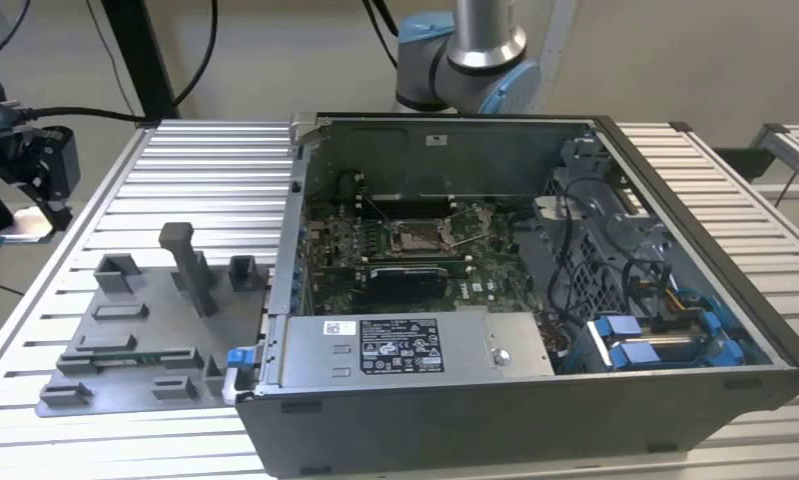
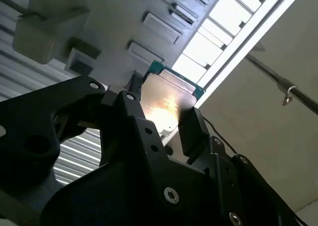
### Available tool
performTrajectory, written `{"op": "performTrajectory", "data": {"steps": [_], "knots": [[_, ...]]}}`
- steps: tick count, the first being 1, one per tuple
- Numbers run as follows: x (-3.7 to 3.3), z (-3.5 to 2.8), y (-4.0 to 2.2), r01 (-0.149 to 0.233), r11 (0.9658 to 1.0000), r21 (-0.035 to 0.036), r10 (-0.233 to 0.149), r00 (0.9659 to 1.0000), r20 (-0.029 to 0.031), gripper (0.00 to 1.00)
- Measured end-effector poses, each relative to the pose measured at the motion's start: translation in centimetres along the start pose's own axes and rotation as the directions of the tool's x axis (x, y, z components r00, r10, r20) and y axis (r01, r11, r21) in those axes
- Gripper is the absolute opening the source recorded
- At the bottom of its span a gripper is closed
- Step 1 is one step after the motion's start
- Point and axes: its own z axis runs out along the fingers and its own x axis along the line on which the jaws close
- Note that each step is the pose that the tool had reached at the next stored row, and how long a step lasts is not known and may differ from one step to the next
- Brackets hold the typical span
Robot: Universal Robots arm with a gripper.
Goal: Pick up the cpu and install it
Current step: 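Place the cpu into insertion slot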
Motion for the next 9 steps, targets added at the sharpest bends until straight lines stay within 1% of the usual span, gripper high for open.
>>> {"op": "performTrajectory", "data": {"steps": [4, 6, 9], "knots": [[0.03, -1.1, 0.05, 0.0, 1.0, -0.0002, 0.0, 1.0, -0.0054, 0.0], [0.04, -1.55, 0.07, 0.0, 1.0, -0.0001, 0.0, 1.0, -0.0066, 0.0], [0.05, -2.03, 0.09, 0.0, 1.0, -0.0002, 0.0, 1.0, -0.0067, 0.0]]}}
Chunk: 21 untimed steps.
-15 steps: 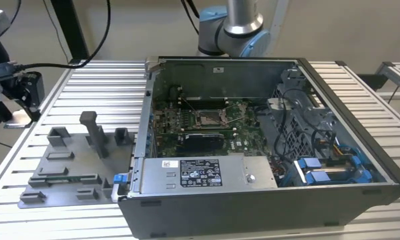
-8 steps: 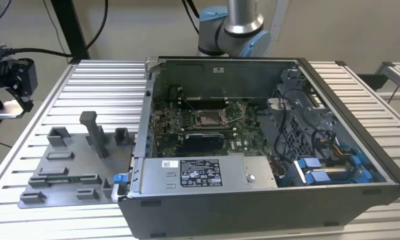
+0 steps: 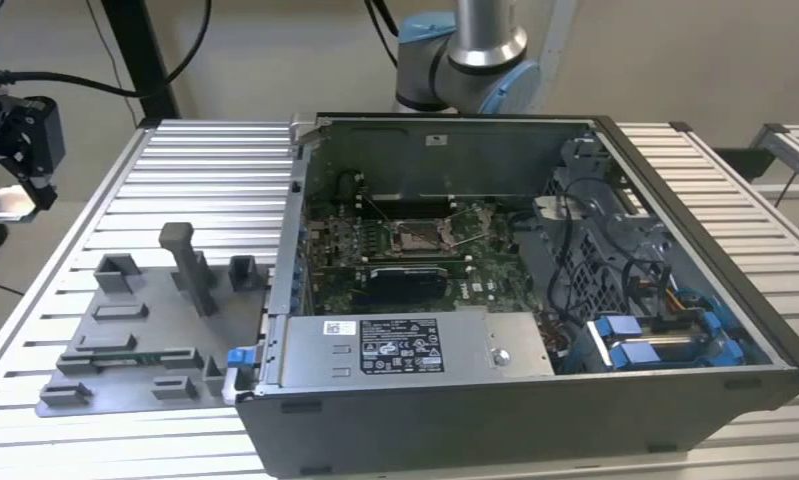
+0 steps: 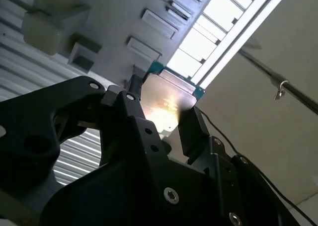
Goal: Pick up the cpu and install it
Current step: 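Place the cpu into insertion slot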
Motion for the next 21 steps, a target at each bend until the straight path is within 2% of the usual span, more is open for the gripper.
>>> {"op": "performTrajectory", "data": {"steps": [3, 11, 14, 17, 21], "knots": [[-0.02, -0.32, 0.01, 0.0, 1.0, -0.0007, 0.0, 1.0, 0.0, 0.0], [-0.13, -0.61, 0.02, 0.0, 1.0, -0.0031, 0.0, 1.0, 0.001, 0.0], [-0.18, -0.63, 0.02, 0.0, 1.0, -0.0031, 0.0, 1.0, 0.0064, 0.0], [-0.2, -0.64, 0.02, 0.001, 1.0, -0.0028, -0.001, 0.9998, 0.0196, 0.0], [-0.19, -0.63, 0.02, 0.001, 1.0, -0.0028, -0.001, 0.9998, 0.0212, 0.0]]}}
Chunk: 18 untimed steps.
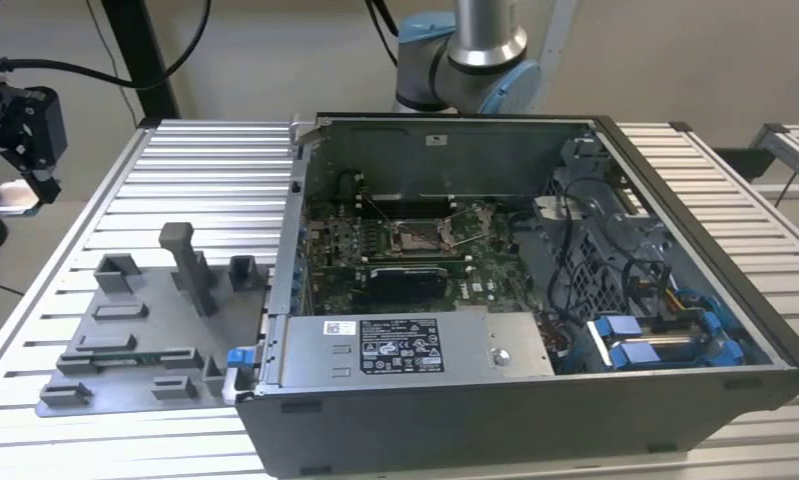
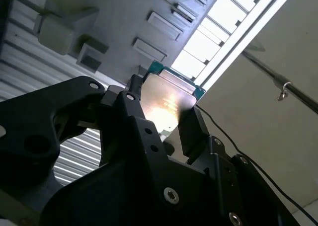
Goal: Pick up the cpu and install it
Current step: 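Place the cpu into insertion slot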
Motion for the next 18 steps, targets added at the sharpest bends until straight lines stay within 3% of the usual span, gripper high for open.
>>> {"op": "performTrajectory", "data": {"steps": [10, 14, 18], "knots": [[0.01, -0.04, 0.0, 0.0, 1.0, 0.0002, 0.0, 1.0, 0.0018, 0.0], [0.01, -0.97, 0.05, 0.0, 1.0, 0.0001, 0.0, 1.0, 0.0019, 0.0], [0.01, -1.05, 0.05, 0.0, 1.0, -0.0001, 0.0, 1.0, 0.0021, 0.0]]}}
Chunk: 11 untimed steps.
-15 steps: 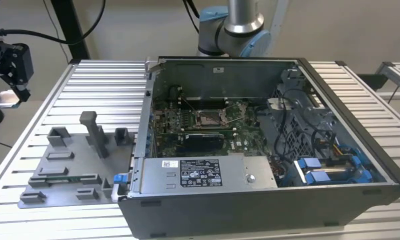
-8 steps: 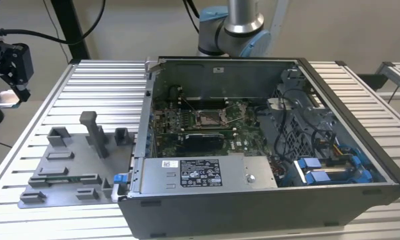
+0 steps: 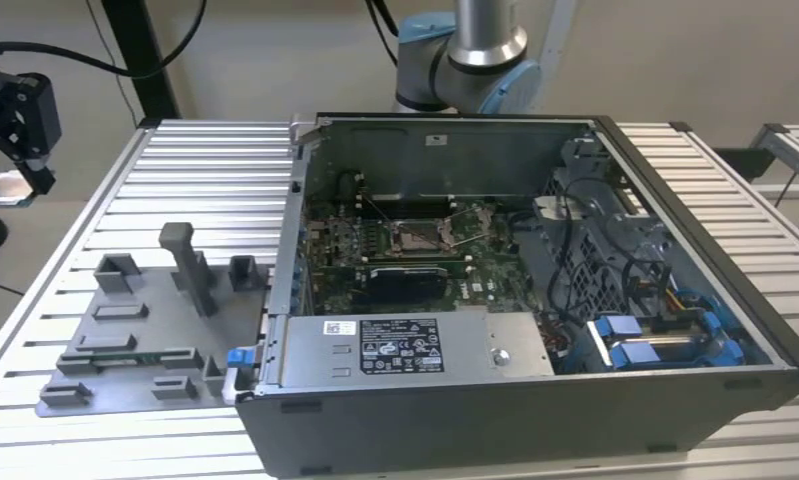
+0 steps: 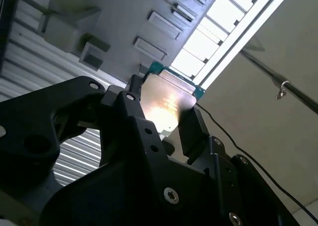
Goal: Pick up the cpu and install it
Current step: 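Place the cpu into insertion slot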
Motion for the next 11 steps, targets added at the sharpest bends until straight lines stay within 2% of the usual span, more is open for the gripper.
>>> {"op": "performTrajectory", "data": {"steps": [5, 11], "knots": [[-0.23, -0.05, 0.0, 0.0, 1.0, 0.0003, 0.0, 1.0, -0.0005, 0.0], [-1.73, -0.04, -0.04, 0.0, 1.0, 0.0002, 0.0, 1.0, -0.0002, 0.0]]}}
